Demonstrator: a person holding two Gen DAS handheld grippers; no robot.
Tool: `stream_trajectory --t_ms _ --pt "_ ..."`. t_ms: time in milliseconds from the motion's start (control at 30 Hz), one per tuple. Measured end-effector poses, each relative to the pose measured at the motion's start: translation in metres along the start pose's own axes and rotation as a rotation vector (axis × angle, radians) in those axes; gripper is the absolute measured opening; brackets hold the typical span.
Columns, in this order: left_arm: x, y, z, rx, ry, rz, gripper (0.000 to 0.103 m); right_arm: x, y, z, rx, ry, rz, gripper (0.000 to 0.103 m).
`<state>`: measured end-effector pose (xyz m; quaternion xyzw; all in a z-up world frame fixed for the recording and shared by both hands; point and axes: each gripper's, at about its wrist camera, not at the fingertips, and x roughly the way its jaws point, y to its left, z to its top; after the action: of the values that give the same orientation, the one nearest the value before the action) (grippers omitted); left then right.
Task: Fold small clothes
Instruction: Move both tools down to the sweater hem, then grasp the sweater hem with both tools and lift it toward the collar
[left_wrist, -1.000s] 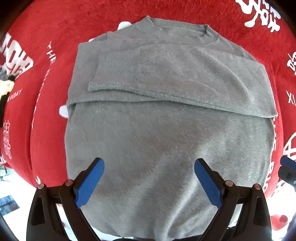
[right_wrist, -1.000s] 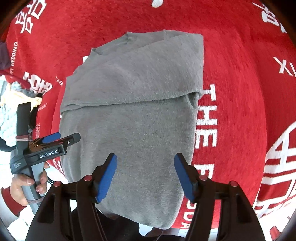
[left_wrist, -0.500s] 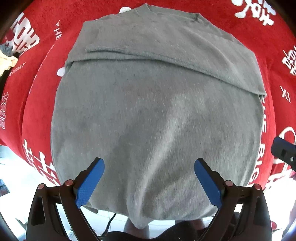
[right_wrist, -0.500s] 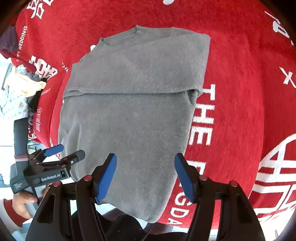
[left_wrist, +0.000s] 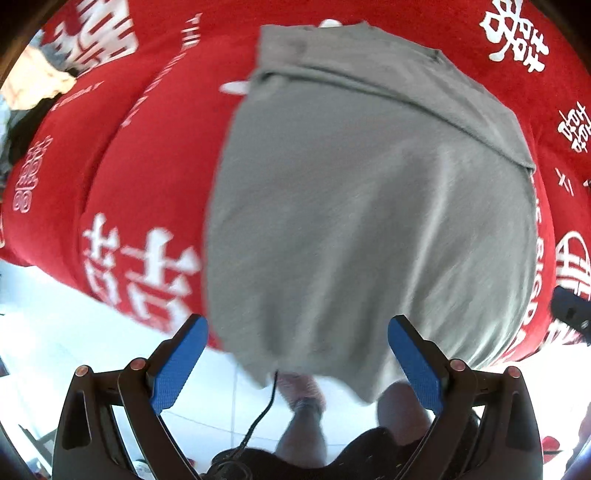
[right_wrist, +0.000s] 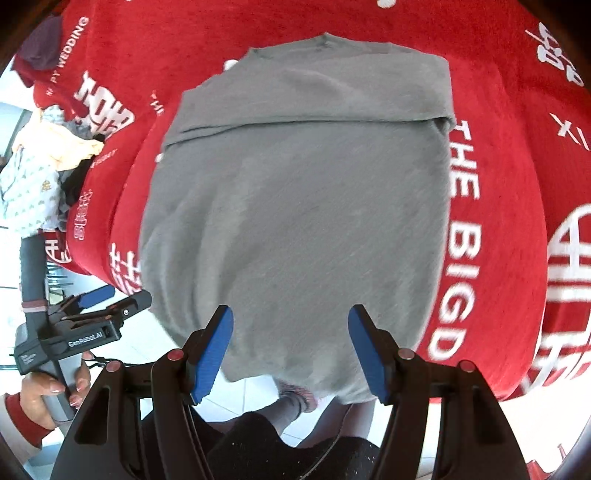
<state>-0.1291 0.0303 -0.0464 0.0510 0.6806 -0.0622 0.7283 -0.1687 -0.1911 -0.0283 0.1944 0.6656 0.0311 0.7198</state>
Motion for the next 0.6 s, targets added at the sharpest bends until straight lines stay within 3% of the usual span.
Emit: stream_trajectory --t_ms 267,367,600 --pt "0.003 0.061 -0.032 -0.011 -0.021 -0.019 0.098 -0.01 0.021 -0.044 0.083 -0.055 0.004 0.068" --pt "0.021 0.084 -0.027 -0.015 -0.006 -0.024 0.098 -0.008 0.02 -0.056 0.09 -0.046 -0.002 0.068" --pt "0.049 0.091 -0.032 -0.06 0.018 -0.097 0.098 0.014 -0.002 -0.068 0.085 0.022 0.002 0.068"
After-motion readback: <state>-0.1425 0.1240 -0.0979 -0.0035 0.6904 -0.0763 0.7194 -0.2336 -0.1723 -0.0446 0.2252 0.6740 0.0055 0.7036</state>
